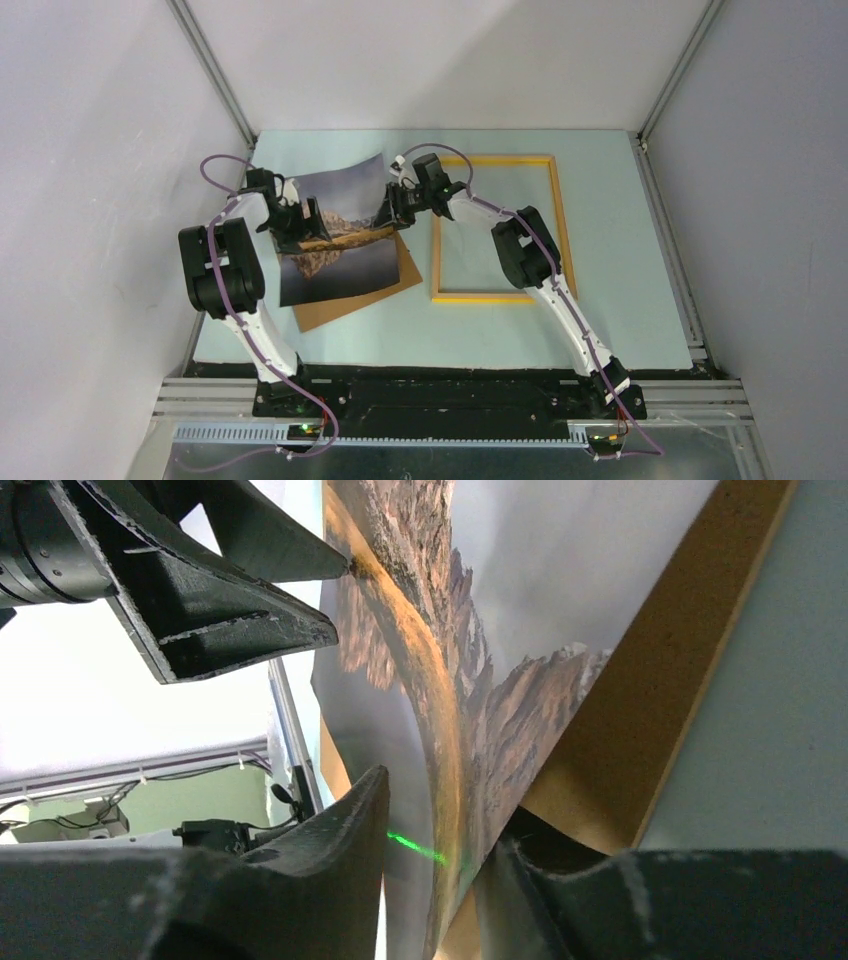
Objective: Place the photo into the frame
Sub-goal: Turn over the photo at the center of the board.
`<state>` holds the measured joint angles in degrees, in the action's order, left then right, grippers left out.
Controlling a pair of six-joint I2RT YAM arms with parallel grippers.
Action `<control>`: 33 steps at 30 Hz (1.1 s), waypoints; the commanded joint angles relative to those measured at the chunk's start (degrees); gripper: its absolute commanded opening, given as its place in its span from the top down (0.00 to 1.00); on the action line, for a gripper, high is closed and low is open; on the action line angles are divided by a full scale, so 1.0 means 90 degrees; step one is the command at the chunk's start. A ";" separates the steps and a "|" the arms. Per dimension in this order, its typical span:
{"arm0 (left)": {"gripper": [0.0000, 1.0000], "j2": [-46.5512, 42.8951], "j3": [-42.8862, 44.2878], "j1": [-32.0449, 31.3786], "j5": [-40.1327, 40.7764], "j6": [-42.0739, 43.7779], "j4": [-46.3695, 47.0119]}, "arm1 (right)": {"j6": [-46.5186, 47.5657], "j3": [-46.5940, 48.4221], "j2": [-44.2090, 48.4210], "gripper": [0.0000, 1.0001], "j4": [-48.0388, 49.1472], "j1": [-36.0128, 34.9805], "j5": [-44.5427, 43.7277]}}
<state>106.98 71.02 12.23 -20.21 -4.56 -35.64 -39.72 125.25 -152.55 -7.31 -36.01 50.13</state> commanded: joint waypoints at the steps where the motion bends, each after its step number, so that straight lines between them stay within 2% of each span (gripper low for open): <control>1: 0.10 0.0043 -0.0227 -0.0075 -0.0218 -0.0031 -0.0087 | 0.0159 0.0115 0.0131 0.66 -0.0100 -0.0037 -0.0062; 6: 0.09 -0.0069 -0.0235 -0.0077 -0.0364 -0.0028 -0.0086 | 0.0271 0.0082 0.0372 0.91 -0.0283 0.0061 -0.0136; 9: 0.07 -0.0221 -0.0213 -0.0071 -0.0478 -0.0014 -0.0084 | 0.0329 -0.0065 0.0573 1.00 -0.0333 0.0163 -0.0186; 14: 0.01 -0.0694 -0.0126 -0.0050 -0.0770 0.0126 -0.0098 | 0.0280 -0.0545 0.1148 1.00 -0.0154 0.0323 -0.0075; 22: 0.00 -0.1406 0.0305 0.0146 -0.1263 0.0414 -0.0095 | -0.0074 -0.1391 0.2174 1.00 0.0546 0.0732 0.0361; 28: 0.00 -0.1200 0.0748 0.0222 -0.1734 0.0300 -0.0099 | -0.0550 -0.2007 0.2917 1.00 0.1397 0.1027 0.0800; 33: 0.00 -0.0620 0.1220 0.0223 -0.2626 -0.0102 -0.0101 | -0.0869 -0.2336 0.3476 1.00 0.2033 0.1277 0.1165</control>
<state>97.49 77.95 14.06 -35.40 -3.05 -37.06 -44.16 105.95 -127.15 2.85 -25.91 56.14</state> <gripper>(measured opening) 0.995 0.009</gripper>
